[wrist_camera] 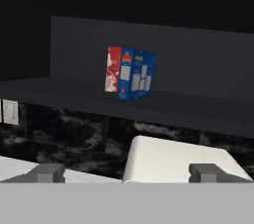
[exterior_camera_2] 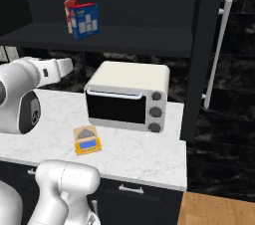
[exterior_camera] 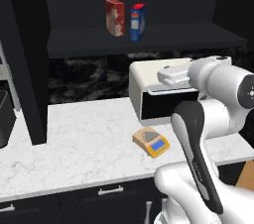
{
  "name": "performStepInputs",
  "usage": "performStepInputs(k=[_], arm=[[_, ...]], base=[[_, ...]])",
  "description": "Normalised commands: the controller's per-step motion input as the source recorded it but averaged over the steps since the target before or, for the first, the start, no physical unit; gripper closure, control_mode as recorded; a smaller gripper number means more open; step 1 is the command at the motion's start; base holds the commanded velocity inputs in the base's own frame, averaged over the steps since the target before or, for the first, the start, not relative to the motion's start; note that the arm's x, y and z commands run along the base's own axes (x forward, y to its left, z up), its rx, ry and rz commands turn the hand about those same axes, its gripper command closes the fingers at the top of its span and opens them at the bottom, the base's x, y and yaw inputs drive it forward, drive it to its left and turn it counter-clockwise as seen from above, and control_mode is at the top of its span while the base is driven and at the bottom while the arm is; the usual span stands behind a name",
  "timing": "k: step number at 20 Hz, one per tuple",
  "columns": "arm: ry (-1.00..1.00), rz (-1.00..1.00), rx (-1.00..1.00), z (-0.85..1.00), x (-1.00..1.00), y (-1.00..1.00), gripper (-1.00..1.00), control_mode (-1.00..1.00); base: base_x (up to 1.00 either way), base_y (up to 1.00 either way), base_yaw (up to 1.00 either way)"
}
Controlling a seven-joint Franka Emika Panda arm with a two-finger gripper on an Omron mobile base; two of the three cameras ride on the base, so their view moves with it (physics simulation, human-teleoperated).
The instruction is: Pick the boxed food and place it on the digital scale for weighing, and close the cabinet.
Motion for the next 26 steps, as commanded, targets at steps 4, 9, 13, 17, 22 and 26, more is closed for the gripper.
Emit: performStepInputs(k=[4, 9, 13, 17, 22, 26], arm=[[-0.18, 0.00, -0.04, 0.84, -0.10, 0.01, -1.00, -1.00], [-0.01, 0.00, 0.00, 0.42, 0.05, 0.27, -1.00, -1.00], [0.01, 0.00, 0.05, 0.01, 0.51, 0.44, -1.00, -1.00], [0.00, 0.00, 0.05, 0.00, 0.61, 0.02, -1.00, -1.00], [0.00, 0.00, 0.00, 0.00, 0.60, -0.03, -1.00, -1.00], [0.00, 0.00, 0.00, 0.00, 0.71, 0.00, -1.00, -1.00]], base=[[0.00, 0.00, 0.00], [0.00, 0.00, 0.00], [0.00, 0.00, 0.00], [0.00, 0.00, 0.00], [0.00, 0.00, 0.00], [0.00, 0.00, 0.00]])
